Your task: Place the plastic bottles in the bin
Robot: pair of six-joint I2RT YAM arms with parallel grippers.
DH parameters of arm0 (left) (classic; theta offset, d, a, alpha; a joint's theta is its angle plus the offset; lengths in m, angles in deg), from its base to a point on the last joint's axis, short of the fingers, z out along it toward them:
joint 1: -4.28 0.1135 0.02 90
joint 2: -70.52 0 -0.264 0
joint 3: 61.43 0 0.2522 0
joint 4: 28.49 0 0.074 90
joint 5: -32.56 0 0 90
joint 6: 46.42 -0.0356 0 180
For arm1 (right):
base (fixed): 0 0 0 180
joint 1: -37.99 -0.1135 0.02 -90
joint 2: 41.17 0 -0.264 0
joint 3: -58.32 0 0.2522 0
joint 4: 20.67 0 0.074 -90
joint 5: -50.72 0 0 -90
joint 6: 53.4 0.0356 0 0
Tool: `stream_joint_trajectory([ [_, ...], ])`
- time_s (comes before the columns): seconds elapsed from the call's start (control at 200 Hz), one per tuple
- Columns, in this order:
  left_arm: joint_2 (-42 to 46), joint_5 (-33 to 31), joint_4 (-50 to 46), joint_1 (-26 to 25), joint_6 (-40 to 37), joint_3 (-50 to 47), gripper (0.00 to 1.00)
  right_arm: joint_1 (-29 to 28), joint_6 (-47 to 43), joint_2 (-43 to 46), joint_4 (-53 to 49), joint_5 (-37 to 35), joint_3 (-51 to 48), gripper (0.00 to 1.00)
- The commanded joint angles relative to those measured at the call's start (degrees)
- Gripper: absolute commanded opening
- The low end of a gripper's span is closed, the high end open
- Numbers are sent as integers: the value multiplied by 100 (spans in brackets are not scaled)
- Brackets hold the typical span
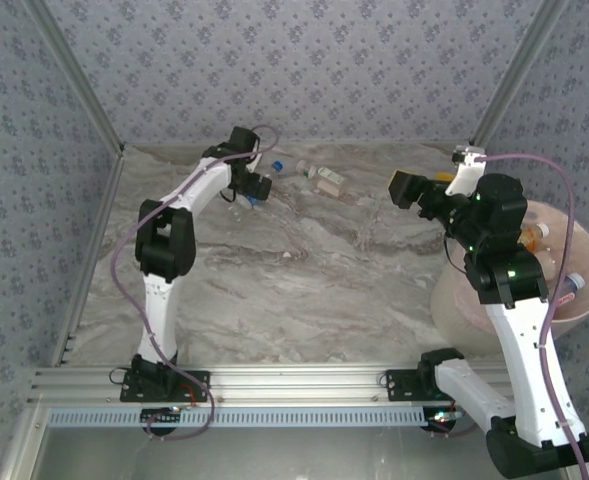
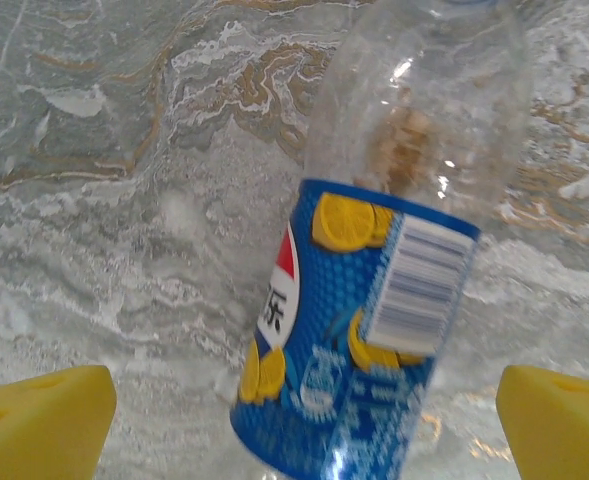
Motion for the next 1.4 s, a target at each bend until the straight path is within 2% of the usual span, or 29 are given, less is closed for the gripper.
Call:
stream_joint_trajectory([
  [0.0,-338,-85,-522,67,-261,431,98,-55,-123,67,46,12,-56,100],
  [0.15,-657,139,-596,67,-264,535,94,-60,-138,38,53,-37,-60,100],
  [0.375,-521,144,-282,32,-7,-86,79,-112,-116,-30,100,-88,-66,100],
  [0.525,-145,181,72,-54,56,-854,65,-160,-103,-87,130,-91,-80,100],
  [0.844,805,227,873,-276,398,-2096,54,-294,11,-143,205,-242,-170,100],
  [0.964,1494,729,1339,-467,614,-2668,53,-304,358,-142,396,-530,-487,100],
  [1.064,2145,1200,1835,-695,998,-3160,52,-300,706,-200,652,-463,-709,100],
  [1.214,3152,2151,3201,-1077,1748,-4106,52,-337,1133,-348,1263,43,-1019,100],
  [1.394,3771,3658,4979,-1258,2819,-4897,52,-515,1282,-610,2253,1169,-1255,100],
])
